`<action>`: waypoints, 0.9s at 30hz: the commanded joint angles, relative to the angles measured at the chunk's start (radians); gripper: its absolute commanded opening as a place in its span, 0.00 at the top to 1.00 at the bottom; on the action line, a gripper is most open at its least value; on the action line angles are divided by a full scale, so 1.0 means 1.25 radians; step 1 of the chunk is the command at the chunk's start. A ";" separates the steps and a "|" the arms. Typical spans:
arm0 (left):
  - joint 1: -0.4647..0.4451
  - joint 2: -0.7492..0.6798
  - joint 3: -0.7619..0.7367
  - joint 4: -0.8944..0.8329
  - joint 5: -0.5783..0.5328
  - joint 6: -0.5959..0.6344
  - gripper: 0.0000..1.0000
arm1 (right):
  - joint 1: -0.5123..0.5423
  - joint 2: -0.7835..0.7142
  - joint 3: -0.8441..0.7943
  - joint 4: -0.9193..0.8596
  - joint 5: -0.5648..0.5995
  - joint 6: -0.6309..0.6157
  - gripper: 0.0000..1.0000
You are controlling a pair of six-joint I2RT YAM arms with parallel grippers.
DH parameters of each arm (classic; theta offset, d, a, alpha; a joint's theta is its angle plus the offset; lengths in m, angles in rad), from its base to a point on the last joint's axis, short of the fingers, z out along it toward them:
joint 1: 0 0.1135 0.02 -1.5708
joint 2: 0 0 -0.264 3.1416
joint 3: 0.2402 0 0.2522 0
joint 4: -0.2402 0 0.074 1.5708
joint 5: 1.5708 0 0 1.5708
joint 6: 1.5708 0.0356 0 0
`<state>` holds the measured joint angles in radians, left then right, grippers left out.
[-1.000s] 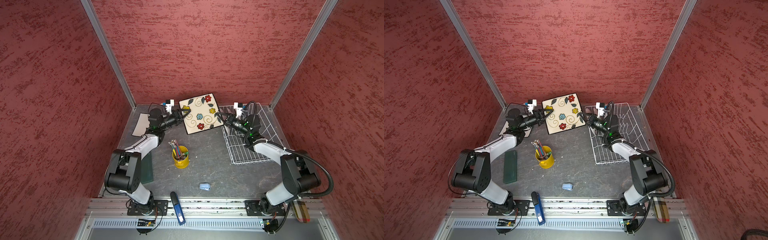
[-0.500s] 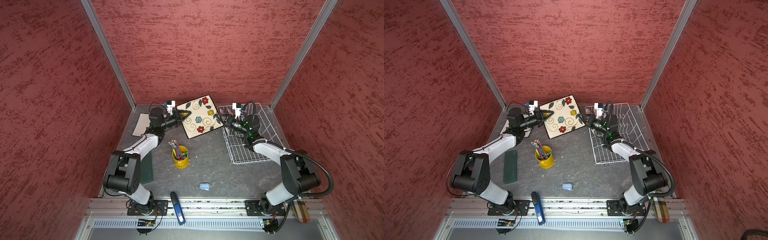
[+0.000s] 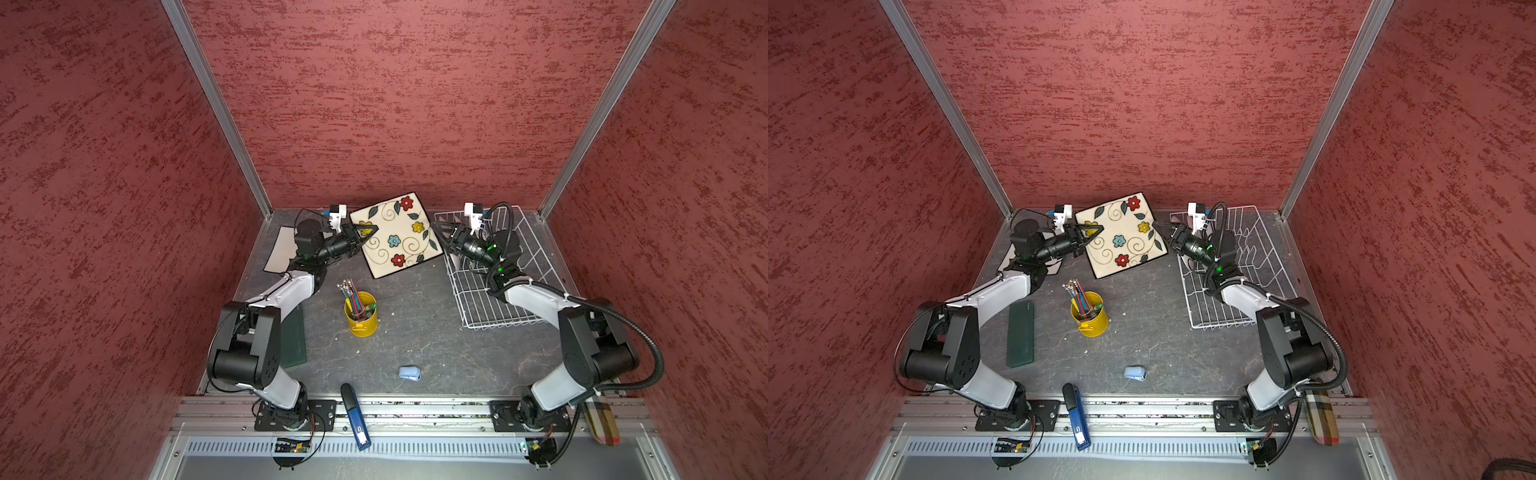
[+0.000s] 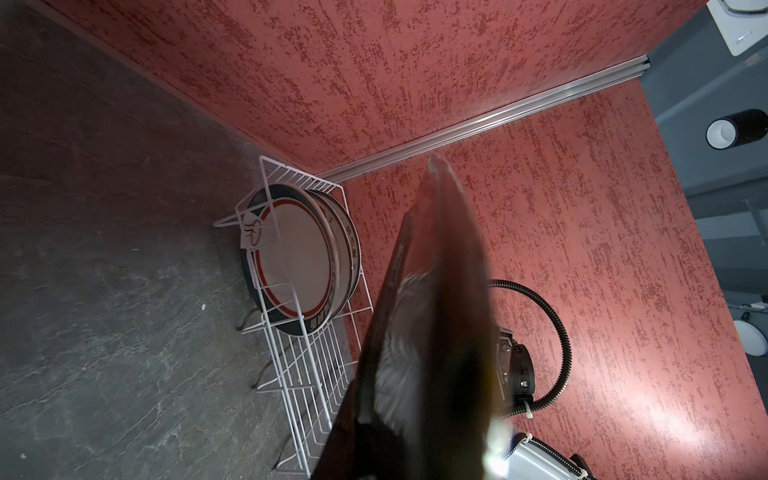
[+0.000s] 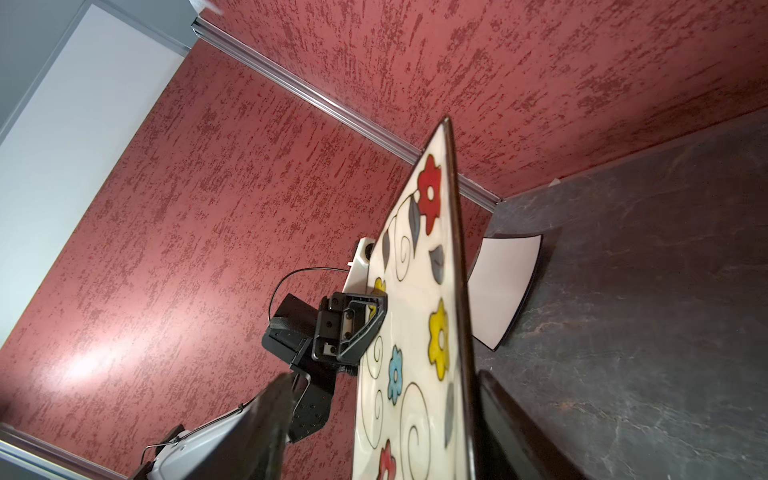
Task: Unload the plates from the dish rack
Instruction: 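Open the right gripper and draw it back while the left gripper holds the plate, then carry the floral plate down toward the table with the left gripper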
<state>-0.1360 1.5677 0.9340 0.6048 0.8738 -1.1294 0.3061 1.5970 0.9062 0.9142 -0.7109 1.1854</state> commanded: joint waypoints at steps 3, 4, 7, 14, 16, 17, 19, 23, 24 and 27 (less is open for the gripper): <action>0.038 -0.035 0.000 0.065 -0.004 0.007 1.00 | 0.004 -0.049 0.030 0.021 0.013 -0.019 0.19; 0.046 -0.037 -0.006 0.071 -0.006 0.004 1.00 | 0.004 -0.051 0.032 0.000 0.016 -0.027 0.19; 0.074 -0.043 -0.035 0.121 -0.016 -0.020 1.00 | 0.004 -0.057 0.035 -0.043 0.023 -0.049 0.18; 0.126 -0.057 -0.071 0.145 -0.027 -0.034 1.00 | 0.004 -0.063 0.026 -0.052 0.026 -0.051 0.16; 0.140 -0.059 -0.075 0.145 -0.028 -0.035 1.00 | 0.004 -0.064 0.024 -0.052 0.025 -0.050 0.16; 0.146 -0.062 -0.078 0.145 -0.032 -0.036 1.00 | 0.004 -0.064 0.023 -0.052 0.025 -0.050 0.16; 0.160 -0.067 -0.086 0.149 -0.040 -0.037 1.00 | 0.004 -0.064 0.022 -0.052 0.028 -0.049 0.16; 0.185 -0.075 -0.112 0.148 -0.084 -0.052 1.00 | 0.004 -0.065 0.020 -0.052 0.028 -0.047 0.15; 0.190 -0.077 -0.119 0.157 -0.096 -0.061 1.00 | 0.004 -0.065 0.020 -0.052 0.028 -0.048 0.15; 0.204 -0.073 -0.141 0.189 -0.128 -0.090 1.00 | 0.004 -0.066 0.020 -0.054 0.026 -0.048 0.15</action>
<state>0.1024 1.5234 0.7525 0.6643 0.7559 -1.1790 0.3088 1.5391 0.9100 0.8371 -0.6949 1.1328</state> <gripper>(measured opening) 0.158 0.845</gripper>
